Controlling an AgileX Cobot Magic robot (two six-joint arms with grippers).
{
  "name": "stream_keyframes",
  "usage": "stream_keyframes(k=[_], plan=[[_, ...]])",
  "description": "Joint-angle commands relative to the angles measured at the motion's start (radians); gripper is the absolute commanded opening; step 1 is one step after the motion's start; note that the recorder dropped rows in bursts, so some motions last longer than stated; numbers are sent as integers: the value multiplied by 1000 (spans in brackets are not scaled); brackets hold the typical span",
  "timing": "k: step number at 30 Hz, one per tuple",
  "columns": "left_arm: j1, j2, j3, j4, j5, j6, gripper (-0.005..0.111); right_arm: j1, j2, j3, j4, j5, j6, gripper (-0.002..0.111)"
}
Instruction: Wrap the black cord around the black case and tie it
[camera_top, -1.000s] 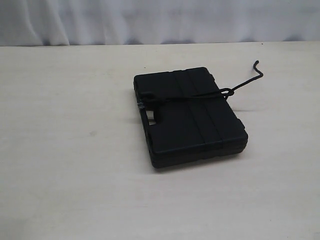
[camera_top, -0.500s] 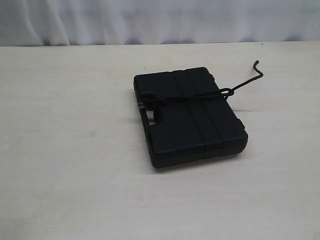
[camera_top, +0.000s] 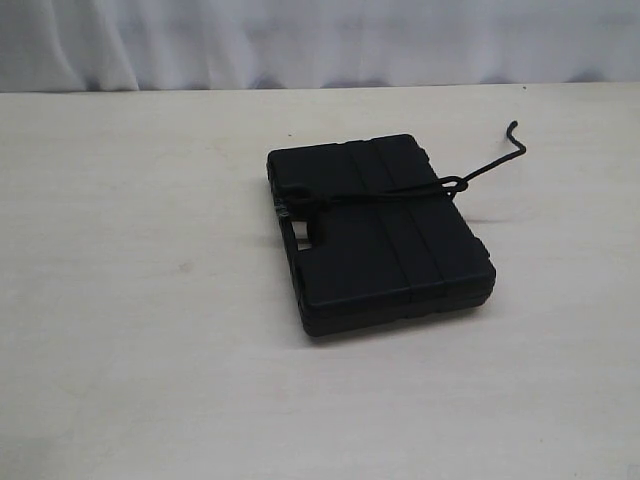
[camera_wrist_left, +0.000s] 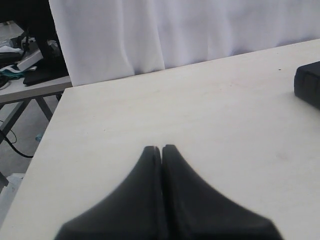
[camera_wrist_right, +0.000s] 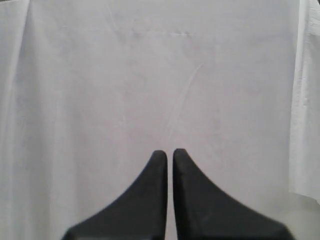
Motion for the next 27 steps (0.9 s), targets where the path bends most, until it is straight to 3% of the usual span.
stream_keyframes(k=[1, 7, 18, 27], plan=[[3, -2, 2, -6, -5, -1, 0, -1, -3, 147, -103, -101, -2, 4], [3, -2, 2, -6, -5, -1, 0, -1, -3, 315, -154, -99, -85, 4], [3, -2, 2, -6, -5, -1, 0, -1, -3, 315, -170, 241, -90, 4], [3, -2, 2, -6, -5, -1, 0, 7, -3, 315, -120, 321, -51, 4]])
